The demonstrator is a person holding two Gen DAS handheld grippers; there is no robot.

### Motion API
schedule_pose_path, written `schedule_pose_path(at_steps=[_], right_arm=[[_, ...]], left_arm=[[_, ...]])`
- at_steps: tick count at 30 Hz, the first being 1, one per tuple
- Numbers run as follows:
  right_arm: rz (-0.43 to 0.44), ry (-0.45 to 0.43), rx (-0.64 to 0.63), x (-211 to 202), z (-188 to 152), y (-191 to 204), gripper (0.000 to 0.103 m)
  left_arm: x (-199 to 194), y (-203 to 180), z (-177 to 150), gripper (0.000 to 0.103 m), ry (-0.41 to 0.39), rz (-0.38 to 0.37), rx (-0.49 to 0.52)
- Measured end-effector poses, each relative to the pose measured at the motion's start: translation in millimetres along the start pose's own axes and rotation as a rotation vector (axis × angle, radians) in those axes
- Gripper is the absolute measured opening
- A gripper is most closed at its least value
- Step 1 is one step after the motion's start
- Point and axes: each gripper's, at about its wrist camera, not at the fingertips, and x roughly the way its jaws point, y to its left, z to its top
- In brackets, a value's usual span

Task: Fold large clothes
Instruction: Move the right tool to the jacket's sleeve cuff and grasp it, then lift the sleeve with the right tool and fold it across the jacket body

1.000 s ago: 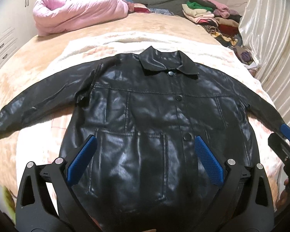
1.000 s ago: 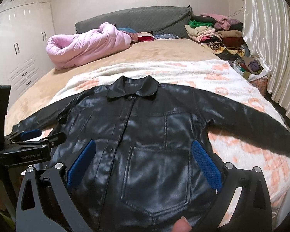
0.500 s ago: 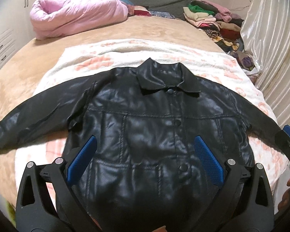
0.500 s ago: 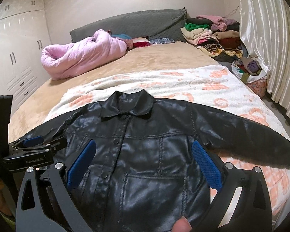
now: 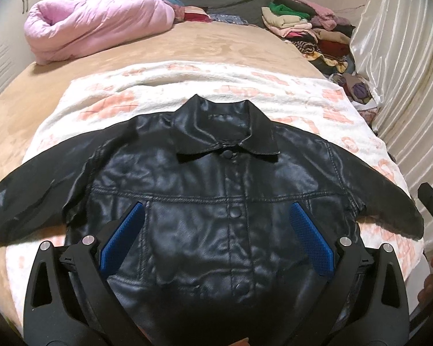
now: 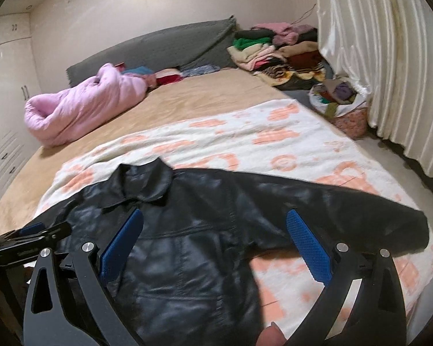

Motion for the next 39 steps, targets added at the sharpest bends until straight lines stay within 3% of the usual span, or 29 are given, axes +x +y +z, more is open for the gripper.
schedule_pose_path(at_steps=[10, 16, 23, 27, 35, 39], right_arm=[[-0.113, 0.011, 0.121, 25, -1, -67, 0.099], [-0.171, 0.023, 0.214, 37, -13, -118, 0.099], [-0.258, 0.028, 0.346, 41, -28, -171, 0.099], [-0.307, 0.035, 0.424, 40, -39, -200, 0.099], [-0.492, 0.066, 0.619, 34, -73, -259, 0.099], [-0.505, 0.087, 0.731, 34, -91, -284, 0.099]], left_arm=[[43, -25, 8, 0.094, 0.054, -0.021, 0.043], [64, -49, 8, 0.094, 0.099, -0.109, 0.087], [85, -84, 4, 0.094, 0.132, -0.125, 0.162], [97, -100, -2, 0.094, 0.172, -0.172, 0.194], [112, -117, -12, 0.094, 0.19, -0.161, 0.227], [115, -118, -12, 0.094, 0.201, -0.151, 0.228]])
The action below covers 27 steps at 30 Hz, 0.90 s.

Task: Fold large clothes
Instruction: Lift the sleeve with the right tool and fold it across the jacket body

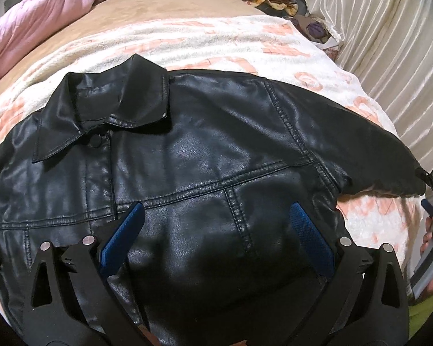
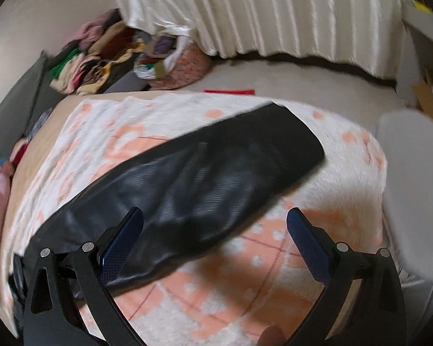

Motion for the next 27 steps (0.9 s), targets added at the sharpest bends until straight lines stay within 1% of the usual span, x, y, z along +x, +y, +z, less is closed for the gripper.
schedule_pose_path(at_steps=[2, 5, 7, 10, 11, 13, 14, 15, 16, 17, 19, 22, 23, 27], right_arm=[[0.004, 0.015, 0.03, 8, 3, -8, 0.099], [0.033, 0.059, 0.094, 27, 7, -18, 0.099], [0.037, 0.066, 0.117, 35, 10, -19, 0.099], [0.093, 0.059, 0.147, 45, 18, -20, 0.099], [0.131, 0.041, 0.16, 47, 21, -20, 0.098], [0.168, 0.024, 0.179, 49, 25, -20, 0.071], [0.177, 0.018, 0.182, 49, 27, -20, 0.042], [0.196, 0.007, 0.181, 47, 29, -18, 0.031], [0.214, 0.0, 0.171, 46, 31, -16, 0.027], [0.243, -0.014, 0.153, 40, 34, -12, 0.02], [0.296, -0.057, 0.136, 26, 38, -8, 0.017], [0.398, -0.128, 0.081, -3, 44, 5, 0.013], [0.443, -0.158, 0.047, -18, 46, 14, 0.012], [0.536, -0.233, -0.07, -58, 49, 44, 0.008]], left_arm=[[0, 1, 1, 0.094, 0.005, -0.005, -0.001], [-5, 3, 6, 0.094, -0.009, 0.004, -0.001], [-8, 5, 10, 0.094, -0.021, 0.014, -0.001], [-11, 8, 15, 0.094, -0.029, 0.026, -0.006], [-14, 10, 16, 0.094, -0.031, 0.021, -0.014], [-21, 12, 15, 0.094, -0.041, 0.002, -0.026], [-24, 14, 14, 0.094, -0.047, -0.004, -0.03], [-26, 15, 14, 0.094, -0.049, -0.004, -0.033], [-28, 16, 13, 0.094, -0.049, -0.001, -0.036], [-30, 18, 13, 0.094, -0.049, 0.0, -0.039], [-34, 20, 13, 0.094, -0.054, 0.002, -0.046], [-42, 24, 11, 0.094, -0.065, -0.004, -0.056], [-45, 25, 11, 0.094, -0.068, -0.004, -0.057], [-59, 31, 13, 0.094, -0.094, 0.003, -0.062]])
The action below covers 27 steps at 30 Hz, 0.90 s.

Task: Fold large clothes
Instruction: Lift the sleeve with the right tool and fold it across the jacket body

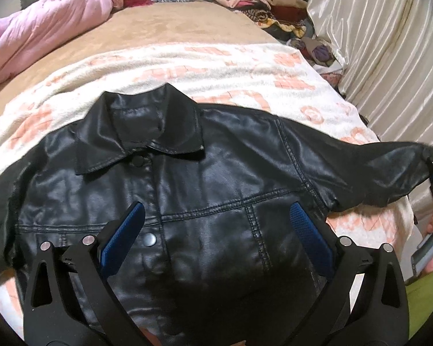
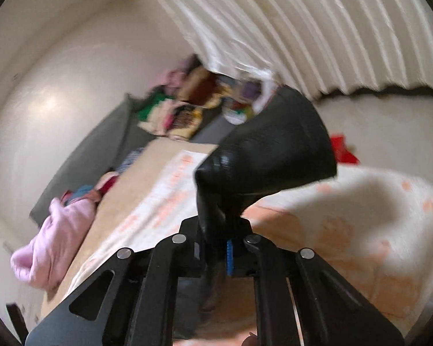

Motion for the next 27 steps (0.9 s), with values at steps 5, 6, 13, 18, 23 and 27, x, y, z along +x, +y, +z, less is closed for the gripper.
schedule_pose_path(at_steps=[5, 6, 13, 18, 23, 27], right_arm=[[0.128, -0.025, -0.098, -13, 12, 54, 0.005], [0.147, -0.028, -0.116, -16, 12, 66, 0.005], [0.307, -0.021, -0.253, -22, 12, 155, 0.005], [0.414, 0.0, -0.361, -35, -8, 211, 0.005], [0.509, 0.033, -0.446, -39, -37, 256, 0.005], [0.564, 0.079, -0.515, -43, -73, 296, 0.005]], left_arm=[[-20, 16, 3, 0.094, -0.031, -0.015, -0.044], [-24, 20, 3, 0.094, -0.037, -0.019, -0.052], [-54, 52, 6, 0.094, -0.081, -0.031, -0.119], [-75, 78, 8, 0.094, -0.1, -0.088, -0.164], [-98, 111, 7, 0.094, -0.132, -0.163, -0.243], [-115, 136, 4, 0.094, -0.165, -0.171, -0.291]])
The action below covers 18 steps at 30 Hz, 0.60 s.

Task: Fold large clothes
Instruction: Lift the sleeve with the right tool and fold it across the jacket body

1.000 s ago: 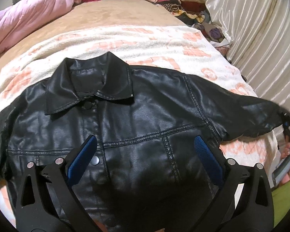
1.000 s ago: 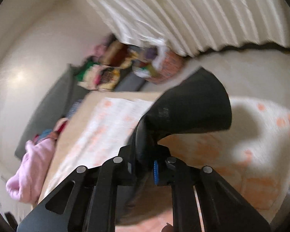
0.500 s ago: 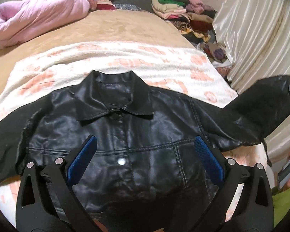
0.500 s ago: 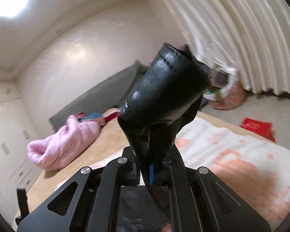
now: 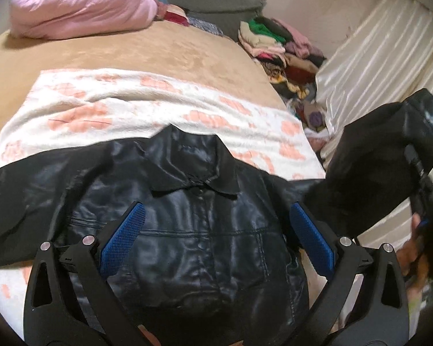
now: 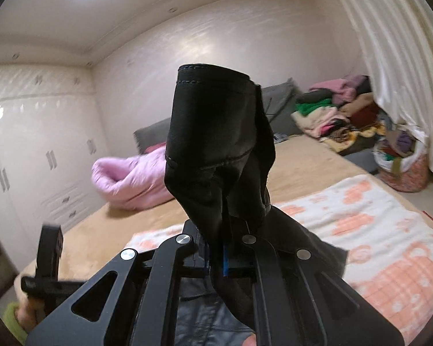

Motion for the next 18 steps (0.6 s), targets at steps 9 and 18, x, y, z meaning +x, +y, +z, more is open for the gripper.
schedule_pose_path(at_steps=[9, 18], right_arm=[[0.07, 0.151, -0.138, 54, -53, 85, 0.005], [0.066, 0.296, -0.235, 97, -124, 133, 0.005]], left_arm=[[-30, 62, 2, 0.094, -0.036, -0.037, -0.12], [-46, 102, -12, 0.094, -0.078, -0.053, -0.198]])
